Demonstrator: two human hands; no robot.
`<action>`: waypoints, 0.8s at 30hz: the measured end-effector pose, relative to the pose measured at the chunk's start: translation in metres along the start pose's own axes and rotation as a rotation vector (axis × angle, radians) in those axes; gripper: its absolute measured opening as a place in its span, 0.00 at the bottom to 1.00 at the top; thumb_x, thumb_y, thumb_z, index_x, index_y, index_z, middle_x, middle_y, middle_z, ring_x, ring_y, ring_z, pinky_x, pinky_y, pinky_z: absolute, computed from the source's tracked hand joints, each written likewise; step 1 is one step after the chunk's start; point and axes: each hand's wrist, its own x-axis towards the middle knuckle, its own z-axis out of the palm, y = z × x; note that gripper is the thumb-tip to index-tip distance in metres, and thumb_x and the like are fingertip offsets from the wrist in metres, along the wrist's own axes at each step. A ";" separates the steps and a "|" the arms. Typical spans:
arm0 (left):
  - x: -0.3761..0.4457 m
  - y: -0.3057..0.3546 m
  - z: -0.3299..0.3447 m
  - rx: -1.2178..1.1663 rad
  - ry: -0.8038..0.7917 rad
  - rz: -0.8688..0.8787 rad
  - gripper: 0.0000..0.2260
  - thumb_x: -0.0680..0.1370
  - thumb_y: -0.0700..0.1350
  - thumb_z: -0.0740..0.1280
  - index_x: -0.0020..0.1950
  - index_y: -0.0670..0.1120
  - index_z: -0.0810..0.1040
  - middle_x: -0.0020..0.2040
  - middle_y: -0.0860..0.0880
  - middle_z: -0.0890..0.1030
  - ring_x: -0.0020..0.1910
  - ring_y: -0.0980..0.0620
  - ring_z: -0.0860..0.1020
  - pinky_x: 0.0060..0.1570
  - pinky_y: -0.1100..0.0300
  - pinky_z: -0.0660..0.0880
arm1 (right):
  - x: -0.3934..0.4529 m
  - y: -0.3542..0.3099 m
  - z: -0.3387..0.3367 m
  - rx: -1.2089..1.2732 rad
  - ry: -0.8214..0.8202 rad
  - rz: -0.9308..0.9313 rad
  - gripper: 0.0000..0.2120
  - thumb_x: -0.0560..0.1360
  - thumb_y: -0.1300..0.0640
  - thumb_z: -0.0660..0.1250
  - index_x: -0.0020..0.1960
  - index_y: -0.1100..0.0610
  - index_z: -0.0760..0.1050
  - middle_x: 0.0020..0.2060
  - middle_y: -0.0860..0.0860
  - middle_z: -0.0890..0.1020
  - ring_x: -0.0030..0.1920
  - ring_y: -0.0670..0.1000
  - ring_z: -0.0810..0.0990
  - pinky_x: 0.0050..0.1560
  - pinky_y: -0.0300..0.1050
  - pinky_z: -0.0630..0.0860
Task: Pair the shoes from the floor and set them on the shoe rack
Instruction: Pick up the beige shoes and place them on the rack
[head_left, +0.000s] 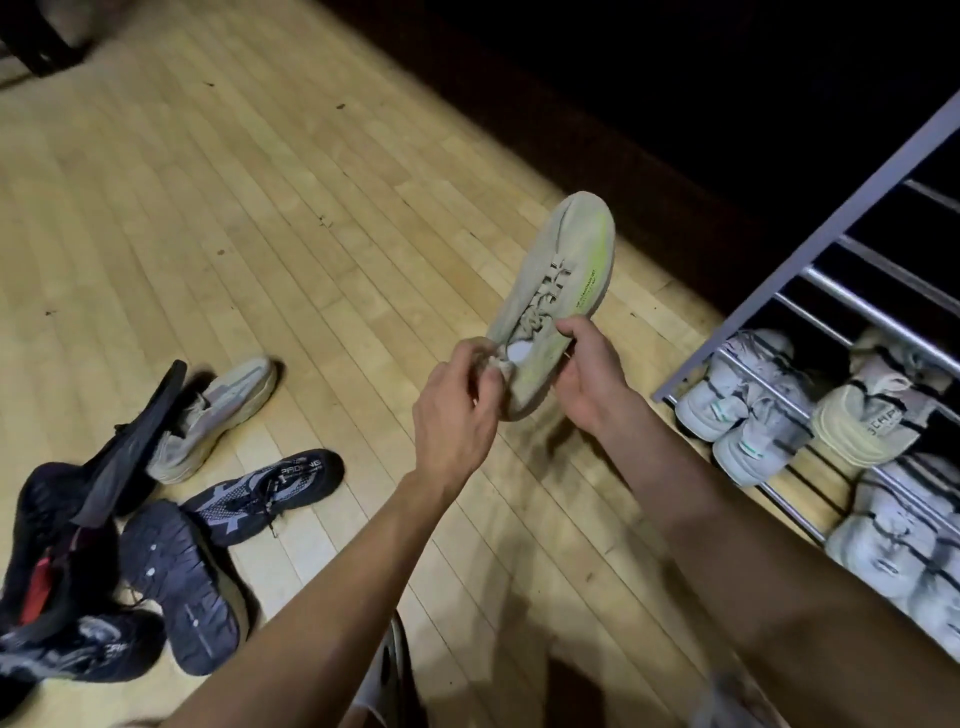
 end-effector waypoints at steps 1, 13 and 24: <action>0.001 0.004 0.008 -0.047 0.010 -0.068 0.12 0.79 0.51 0.57 0.61 0.57 0.73 0.41 0.54 0.77 0.43 0.52 0.76 0.42 0.56 0.70 | -0.001 -0.003 -0.008 0.017 0.028 0.002 0.18 0.76 0.63 0.61 0.65 0.64 0.75 0.59 0.61 0.82 0.58 0.60 0.82 0.52 0.50 0.80; -0.037 0.045 0.098 -0.320 -0.395 -0.319 0.11 0.83 0.53 0.57 0.61 0.59 0.75 0.55 0.57 0.82 0.56 0.54 0.80 0.59 0.52 0.76 | -0.035 -0.021 -0.101 0.069 0.344 -0.063 0.20 0.65 0.65 0.60 0.56 0.64 0.75 0.51 0.59 0.81 0.46 0.60 0.81 0.52 0.56 0.81; -0.056 0.070 0.149 -0.347 -0.538 -0.377 0.13 0.82 0.50 0.59 0.63 0.59 0.76 0.56 0.55 0.82 0.55 0.52 0.81 0.58 0.47 0.78 | -0.042 -0.039 -0.165 0.121 0.429 -0.064 0.14 0.67 0.64 0.60 0.51 0.63 0.76 0.45 0.59 0.81 0.40 0.58 0.81 0.47 0.53 0.81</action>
